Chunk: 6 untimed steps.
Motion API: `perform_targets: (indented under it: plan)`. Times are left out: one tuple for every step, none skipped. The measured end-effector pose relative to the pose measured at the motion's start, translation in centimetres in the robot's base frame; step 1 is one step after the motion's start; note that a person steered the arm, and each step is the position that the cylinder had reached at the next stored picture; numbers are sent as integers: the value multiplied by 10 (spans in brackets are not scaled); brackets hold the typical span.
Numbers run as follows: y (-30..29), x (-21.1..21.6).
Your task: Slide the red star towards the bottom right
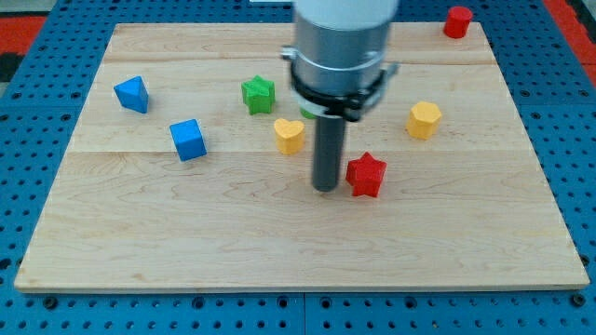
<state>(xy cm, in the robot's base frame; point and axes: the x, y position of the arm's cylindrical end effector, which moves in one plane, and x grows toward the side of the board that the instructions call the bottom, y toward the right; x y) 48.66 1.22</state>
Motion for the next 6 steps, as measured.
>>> perform_targets:
  plan:
    - [-9,-13]
    - [37,-13]
    - [82,-11]
    - [86,7]
    - [89,46]
    - [115,54]
